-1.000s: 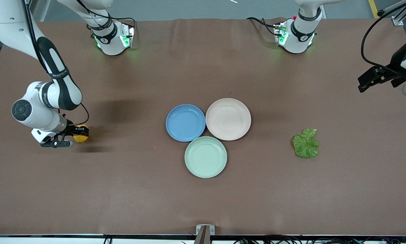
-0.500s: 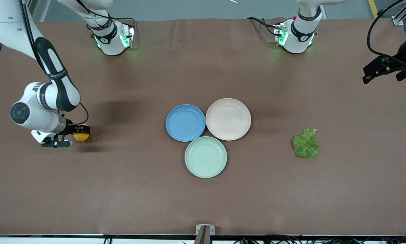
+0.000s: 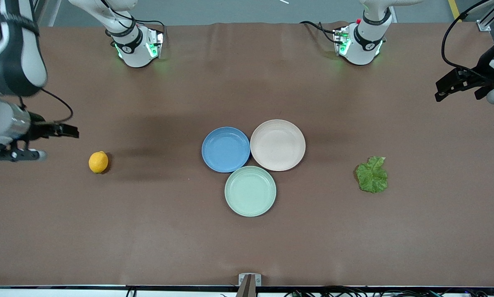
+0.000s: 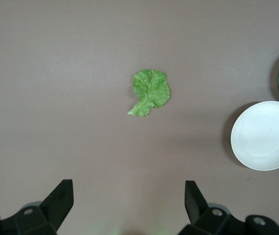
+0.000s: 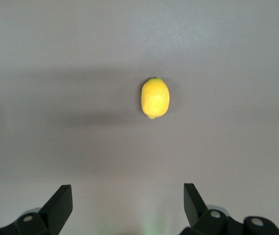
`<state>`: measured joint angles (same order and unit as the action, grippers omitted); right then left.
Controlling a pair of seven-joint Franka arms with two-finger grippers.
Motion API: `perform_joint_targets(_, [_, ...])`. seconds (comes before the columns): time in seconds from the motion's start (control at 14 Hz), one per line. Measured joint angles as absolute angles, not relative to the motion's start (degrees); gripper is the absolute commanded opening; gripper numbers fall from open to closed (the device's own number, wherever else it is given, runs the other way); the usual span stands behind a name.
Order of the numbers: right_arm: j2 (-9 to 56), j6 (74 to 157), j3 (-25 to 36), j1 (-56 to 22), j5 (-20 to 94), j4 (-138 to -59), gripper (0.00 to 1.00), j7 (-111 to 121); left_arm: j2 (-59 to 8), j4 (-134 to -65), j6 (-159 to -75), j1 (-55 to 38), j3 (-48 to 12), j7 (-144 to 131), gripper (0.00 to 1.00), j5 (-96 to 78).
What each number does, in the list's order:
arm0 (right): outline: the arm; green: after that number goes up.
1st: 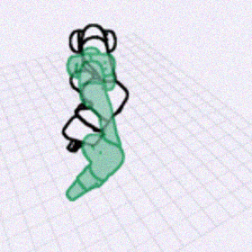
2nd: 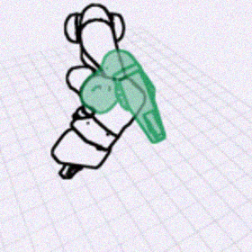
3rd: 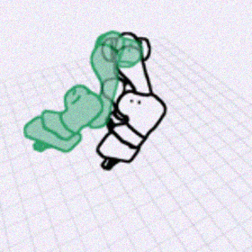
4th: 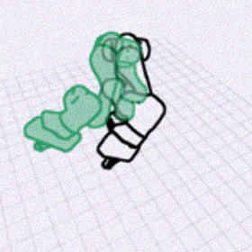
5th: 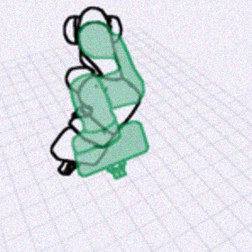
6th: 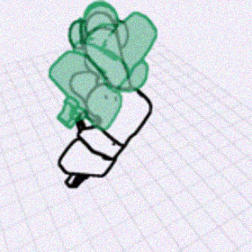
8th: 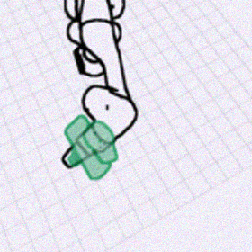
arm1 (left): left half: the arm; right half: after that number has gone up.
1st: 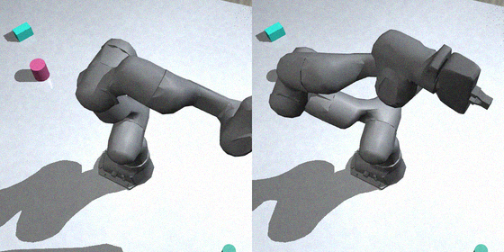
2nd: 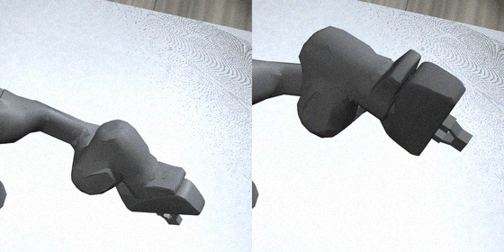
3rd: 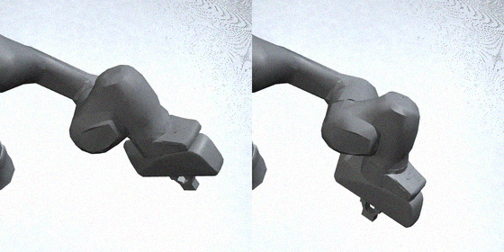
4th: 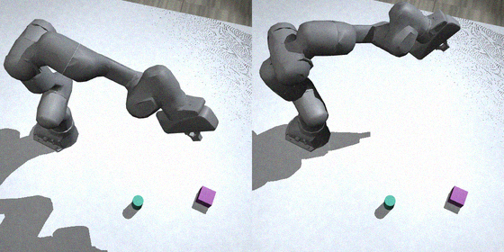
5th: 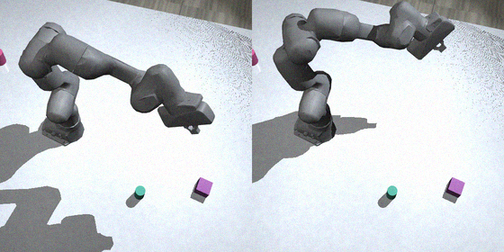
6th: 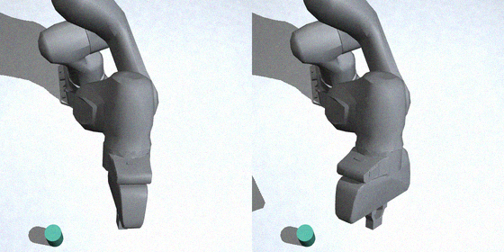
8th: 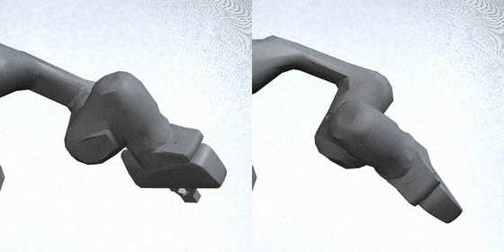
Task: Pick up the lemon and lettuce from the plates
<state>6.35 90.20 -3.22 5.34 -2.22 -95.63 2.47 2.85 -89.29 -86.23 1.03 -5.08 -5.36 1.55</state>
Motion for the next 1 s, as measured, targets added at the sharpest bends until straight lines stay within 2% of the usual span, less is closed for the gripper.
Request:
perform_joint_targets(0.14, [5.8, 84.3, -3.2, 4.7, -2.2, -89.1, 1.00, 2.3, 2.8, -89.4, -86.2, 1.0, -5.1, -5.4, 1.00, 1.5])
perform_joint_targets(0.29, [5.9, 81.4, -3.2, 4.7, -2.2, -85.8, 1.00, 2.3, 2.8, -89.5, -86.1, 1.0, -5.1, -5.4, 1.00, 1.5])
perform_joint_targets(1.0, [4.1, 78.9, -3.5, 4.6, -1.9, -79.7, 1.00, 2.3, 2.8, -90.3, -85.4, 1.0, -5.1, -5.4, 1.00, 1.5])
